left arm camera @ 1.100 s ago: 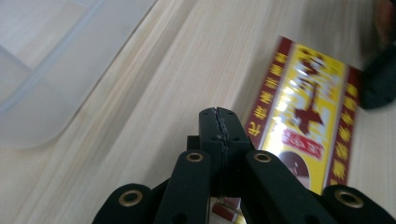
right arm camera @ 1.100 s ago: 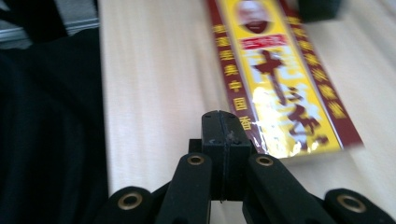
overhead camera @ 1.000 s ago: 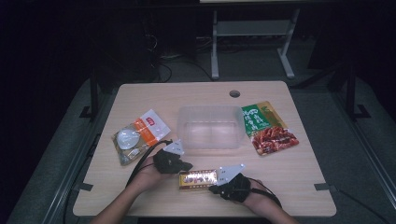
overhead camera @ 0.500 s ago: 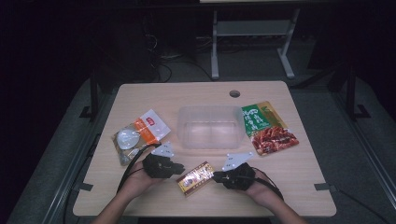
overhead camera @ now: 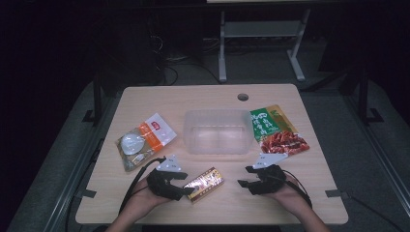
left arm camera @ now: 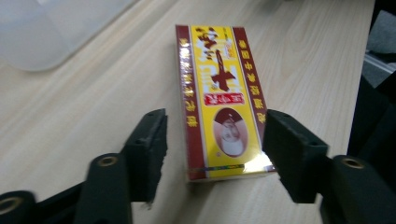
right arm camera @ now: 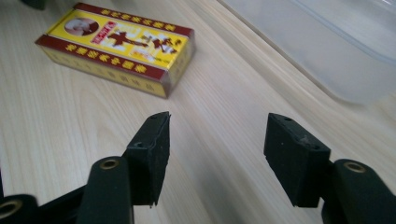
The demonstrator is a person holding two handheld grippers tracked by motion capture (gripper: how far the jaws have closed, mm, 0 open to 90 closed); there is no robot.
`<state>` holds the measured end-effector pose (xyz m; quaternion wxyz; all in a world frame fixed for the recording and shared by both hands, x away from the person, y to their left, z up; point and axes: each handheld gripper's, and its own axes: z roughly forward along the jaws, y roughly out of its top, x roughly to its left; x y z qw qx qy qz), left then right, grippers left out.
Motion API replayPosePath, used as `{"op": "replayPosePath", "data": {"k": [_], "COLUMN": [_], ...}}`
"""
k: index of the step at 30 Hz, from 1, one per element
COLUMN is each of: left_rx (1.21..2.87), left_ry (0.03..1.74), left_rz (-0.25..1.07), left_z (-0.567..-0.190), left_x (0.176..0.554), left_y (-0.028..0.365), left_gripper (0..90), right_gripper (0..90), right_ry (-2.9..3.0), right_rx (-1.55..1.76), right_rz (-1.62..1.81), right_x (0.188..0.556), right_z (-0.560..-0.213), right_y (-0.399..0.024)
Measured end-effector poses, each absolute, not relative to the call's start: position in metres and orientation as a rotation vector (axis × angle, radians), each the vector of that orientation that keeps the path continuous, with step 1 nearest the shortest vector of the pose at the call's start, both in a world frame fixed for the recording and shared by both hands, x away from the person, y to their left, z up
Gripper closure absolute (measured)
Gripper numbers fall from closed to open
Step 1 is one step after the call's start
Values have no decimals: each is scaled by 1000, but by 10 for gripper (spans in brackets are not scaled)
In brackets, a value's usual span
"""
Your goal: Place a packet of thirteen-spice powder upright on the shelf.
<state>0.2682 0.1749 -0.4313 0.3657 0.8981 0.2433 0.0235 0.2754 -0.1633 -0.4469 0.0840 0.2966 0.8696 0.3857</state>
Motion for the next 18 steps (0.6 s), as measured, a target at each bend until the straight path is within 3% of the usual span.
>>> {"op": "replayPosePath", "data": {"k": [5,18], "left_rx": [2346,2429], "left_ry": [628,620], "left_rz": [112,109], "left_z": [-437,-453], "left_x": [261,264], "left_y": [161,146], "left_gripper": [291,282], "right_gripper": [383,366], "right_ry": [2568,2576], "right_rx": [922,926], "right_rz": [1115,1108], "right_x": [267,270], "right_z": [-446,-450], "right_y": [-179,-184]}}
